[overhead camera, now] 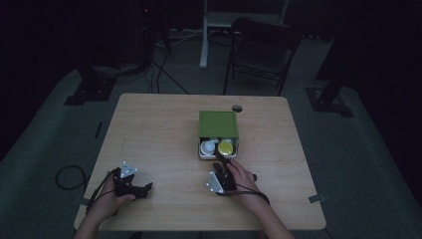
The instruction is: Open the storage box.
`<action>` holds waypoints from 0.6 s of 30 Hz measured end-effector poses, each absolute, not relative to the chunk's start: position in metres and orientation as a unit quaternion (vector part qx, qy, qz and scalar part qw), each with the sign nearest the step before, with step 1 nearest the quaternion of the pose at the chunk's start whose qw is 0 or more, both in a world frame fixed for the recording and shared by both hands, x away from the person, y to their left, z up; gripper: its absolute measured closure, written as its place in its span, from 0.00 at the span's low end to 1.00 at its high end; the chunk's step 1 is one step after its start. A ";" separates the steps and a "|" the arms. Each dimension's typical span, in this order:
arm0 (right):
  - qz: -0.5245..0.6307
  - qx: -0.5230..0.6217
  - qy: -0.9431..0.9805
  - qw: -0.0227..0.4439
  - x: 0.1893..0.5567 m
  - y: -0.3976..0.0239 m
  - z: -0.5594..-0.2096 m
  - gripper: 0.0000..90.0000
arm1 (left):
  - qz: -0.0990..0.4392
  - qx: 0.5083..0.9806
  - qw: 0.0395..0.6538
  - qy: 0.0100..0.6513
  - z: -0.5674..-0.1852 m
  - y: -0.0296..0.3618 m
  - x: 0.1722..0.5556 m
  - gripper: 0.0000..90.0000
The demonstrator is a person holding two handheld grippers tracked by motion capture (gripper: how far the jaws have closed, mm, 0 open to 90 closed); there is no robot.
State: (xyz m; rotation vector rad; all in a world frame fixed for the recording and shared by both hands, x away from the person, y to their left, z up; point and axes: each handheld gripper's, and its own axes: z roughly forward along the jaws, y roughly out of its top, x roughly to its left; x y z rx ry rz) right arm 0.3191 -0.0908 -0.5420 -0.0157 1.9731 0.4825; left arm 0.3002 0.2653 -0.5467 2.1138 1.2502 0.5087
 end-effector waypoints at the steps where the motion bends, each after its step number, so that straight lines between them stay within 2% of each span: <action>1: 0.201 -0.006 0.824 0.529 0.320 -0.090 -0.543 0.65 | 0.193 0.801 0.311 0.474 -0.547 0.265 0.300 0.00; 6: 0.184 -0.017 0.820 0.542 0.324 -0.089 -0.545 0.71 | 0.193 0.801 0.311 0.474 -0.547 0.265 0.300 0.00; 18: 0.172 -0.029 0.814 0.555 0.331 -0.085 -0.548 0.76 | 0.193 0.801 0.312 0.473 -0.547 0.265 0.300 0.00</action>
